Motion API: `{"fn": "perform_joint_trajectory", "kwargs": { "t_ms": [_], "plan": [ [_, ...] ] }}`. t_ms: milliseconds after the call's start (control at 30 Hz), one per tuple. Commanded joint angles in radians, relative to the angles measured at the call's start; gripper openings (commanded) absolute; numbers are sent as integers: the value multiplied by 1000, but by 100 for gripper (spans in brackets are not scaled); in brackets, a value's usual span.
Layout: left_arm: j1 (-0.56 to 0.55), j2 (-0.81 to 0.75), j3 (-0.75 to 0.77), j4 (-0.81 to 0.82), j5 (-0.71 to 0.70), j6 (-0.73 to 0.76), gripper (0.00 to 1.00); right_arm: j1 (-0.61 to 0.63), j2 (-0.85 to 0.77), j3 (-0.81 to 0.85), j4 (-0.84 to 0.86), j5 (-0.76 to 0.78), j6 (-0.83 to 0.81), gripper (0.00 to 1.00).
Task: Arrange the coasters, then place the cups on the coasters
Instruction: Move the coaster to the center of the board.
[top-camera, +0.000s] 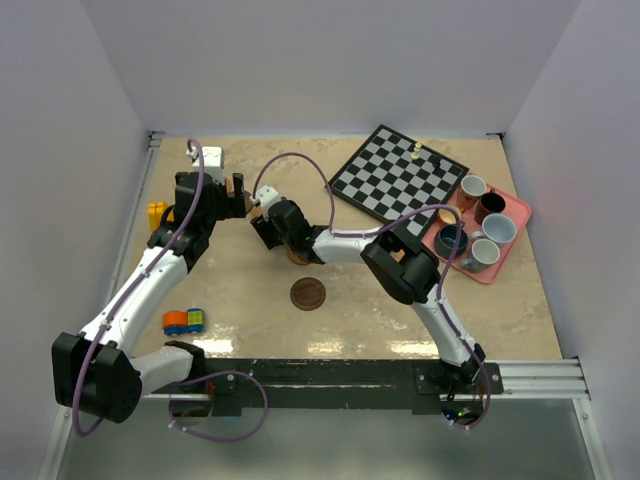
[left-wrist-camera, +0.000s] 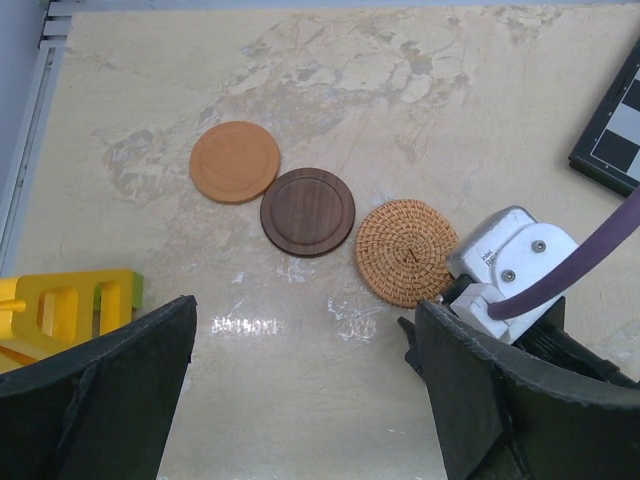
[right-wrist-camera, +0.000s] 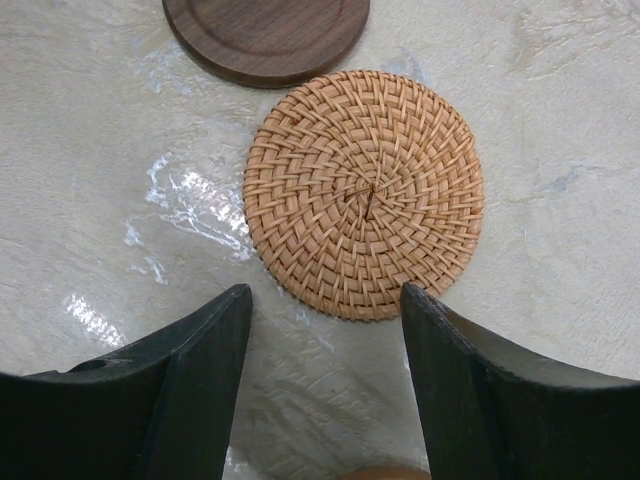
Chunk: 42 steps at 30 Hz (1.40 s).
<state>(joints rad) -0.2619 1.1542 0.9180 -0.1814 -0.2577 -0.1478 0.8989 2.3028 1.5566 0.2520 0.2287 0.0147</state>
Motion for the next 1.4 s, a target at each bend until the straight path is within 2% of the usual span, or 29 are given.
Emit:
{"fn": "perform_joint_trajectory", "kwargs": {
  "t_ms": [0,300,467,533,600,867,1367],
  "plan": [
    [10,1,12,25,6,-12,95,6,-77,-64,44,43,51,68],
    [12,-1,10,25,8,-12,96,5,-192,-135,93,3,51,81],
    [10,1,9,25,8,-12,96,-9,-215,-121,75,9,71,84],
    [10,2,7,25,8,-12,96,-32,-220,-104,37,5,106,80],
    [12,2,8,25,11,-12,96,-48,-235,-110,18,12,114,72],
    [10,1,9,26,21,-15,96,-92,-250,-184,-5,29,74,49],
    [10,4,9,25,21,-15,96,-100,-157,-168,-14,38,76,42]
  ]
}}
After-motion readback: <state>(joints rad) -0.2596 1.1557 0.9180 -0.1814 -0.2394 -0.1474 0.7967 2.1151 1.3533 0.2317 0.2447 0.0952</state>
